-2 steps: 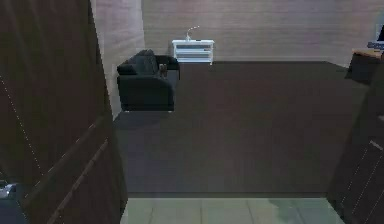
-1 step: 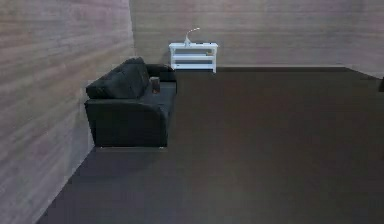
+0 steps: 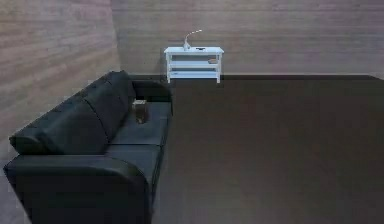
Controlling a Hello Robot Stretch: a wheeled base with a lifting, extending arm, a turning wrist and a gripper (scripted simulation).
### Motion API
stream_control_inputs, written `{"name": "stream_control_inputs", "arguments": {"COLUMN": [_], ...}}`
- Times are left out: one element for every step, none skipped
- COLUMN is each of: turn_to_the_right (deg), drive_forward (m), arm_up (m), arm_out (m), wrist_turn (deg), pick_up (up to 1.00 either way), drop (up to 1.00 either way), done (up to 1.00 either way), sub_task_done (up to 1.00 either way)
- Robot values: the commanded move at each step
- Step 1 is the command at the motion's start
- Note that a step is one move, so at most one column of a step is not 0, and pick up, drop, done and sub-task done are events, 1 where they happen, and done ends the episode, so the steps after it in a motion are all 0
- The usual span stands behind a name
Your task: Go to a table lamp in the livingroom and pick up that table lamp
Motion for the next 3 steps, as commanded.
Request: {"name": "stream_control_inputs", "arguments": {"turn_to_the_right": [0.0,0.0,0.0], "drive_forward": [1.0,1.0,1.0], "arm_up": [0.0,0.0,0.0], "arm_out": [0.0,0.0,0.0], "wrist_turn": [0.0,0.0,0.0], "pick_up": [0.0,0.0,0.0], "drop": [0.0,0.0,0.0], "done": [0.0,0.0,0.0], "sub_task_done": [0.0,0.0,0.0]}}
